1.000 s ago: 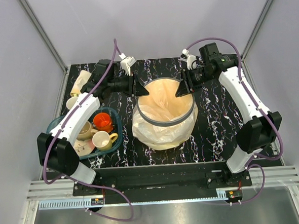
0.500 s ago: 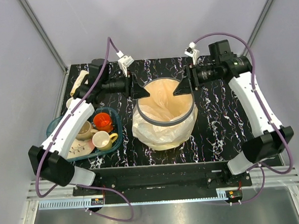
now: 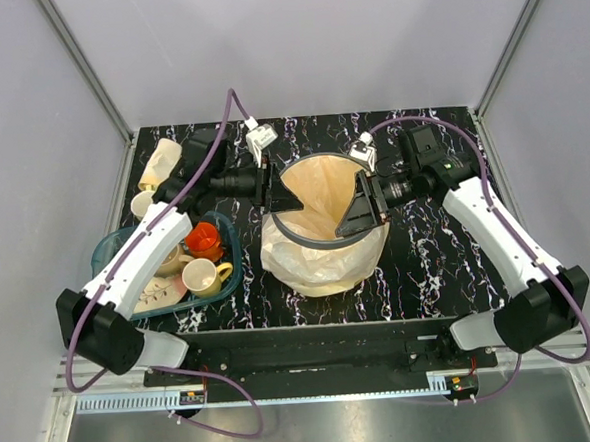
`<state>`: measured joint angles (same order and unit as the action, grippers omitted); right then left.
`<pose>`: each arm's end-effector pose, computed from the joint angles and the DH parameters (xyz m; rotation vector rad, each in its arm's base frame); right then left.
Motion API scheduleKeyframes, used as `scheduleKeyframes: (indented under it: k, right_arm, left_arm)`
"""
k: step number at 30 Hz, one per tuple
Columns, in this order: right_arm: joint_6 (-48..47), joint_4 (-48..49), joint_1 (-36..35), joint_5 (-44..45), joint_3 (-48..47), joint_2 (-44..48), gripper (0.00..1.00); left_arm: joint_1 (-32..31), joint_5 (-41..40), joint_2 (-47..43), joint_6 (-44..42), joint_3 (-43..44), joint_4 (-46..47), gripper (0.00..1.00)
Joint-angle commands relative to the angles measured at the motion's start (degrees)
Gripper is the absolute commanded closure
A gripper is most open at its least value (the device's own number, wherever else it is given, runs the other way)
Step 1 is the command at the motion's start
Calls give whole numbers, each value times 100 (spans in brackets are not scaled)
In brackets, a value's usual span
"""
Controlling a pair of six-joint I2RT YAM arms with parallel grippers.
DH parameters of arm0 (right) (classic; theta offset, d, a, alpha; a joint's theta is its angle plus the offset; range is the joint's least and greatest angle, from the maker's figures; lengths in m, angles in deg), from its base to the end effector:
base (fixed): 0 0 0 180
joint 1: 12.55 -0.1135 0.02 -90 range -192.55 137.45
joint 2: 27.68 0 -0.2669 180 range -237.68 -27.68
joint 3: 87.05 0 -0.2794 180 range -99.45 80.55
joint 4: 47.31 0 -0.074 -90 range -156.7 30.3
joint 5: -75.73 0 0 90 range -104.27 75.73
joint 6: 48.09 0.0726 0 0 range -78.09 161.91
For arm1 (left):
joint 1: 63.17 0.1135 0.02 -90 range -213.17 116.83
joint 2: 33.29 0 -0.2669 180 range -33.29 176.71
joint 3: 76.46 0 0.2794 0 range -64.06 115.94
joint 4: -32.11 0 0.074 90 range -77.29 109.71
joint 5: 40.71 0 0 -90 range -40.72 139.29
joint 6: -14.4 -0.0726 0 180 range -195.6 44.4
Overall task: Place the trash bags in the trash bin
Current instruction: Place the lid in the trash bin.
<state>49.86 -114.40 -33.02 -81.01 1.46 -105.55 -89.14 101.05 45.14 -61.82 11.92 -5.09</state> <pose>0.2545 0.1662 0.3577 -0.7511 2.2416 1.6621 0.2874 -0.2034 0.3688 0.8107 1.9501 -1.3438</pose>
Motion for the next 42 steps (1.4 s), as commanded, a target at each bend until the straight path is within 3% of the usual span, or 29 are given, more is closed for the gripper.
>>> scheduleKeyframes:
  k: [1,13,18,25,28,32,42]
  right_arm:
    - [67,213,148,-269,253,-246,34]
    - [-73,179,307,-304,333,-326,34]
    - [-39,170,307,-304,-324,-133,31]
    - [681,914,482,-305,-994,-53,29]
    - [1191,1610,965,-340,-1029,-255,29]
    - [1271,1813,1308,-217,-1442,-747,29]
    - [1219,2095,1414,-120,-661,-1283,31]
  left_arm:
    - [93,61,181,90,-154,54,56]
    - [181,201,480,99,-295,36,57]
    - [155,518,313,63,21,124,54]
    - [119,362,137,-314,916,-16,51]
    - [172,177,277,-254,1041,115,51]
    - [216,88,541,-43,1015,379,51]
    - [392,193,831,318,365,731,51]
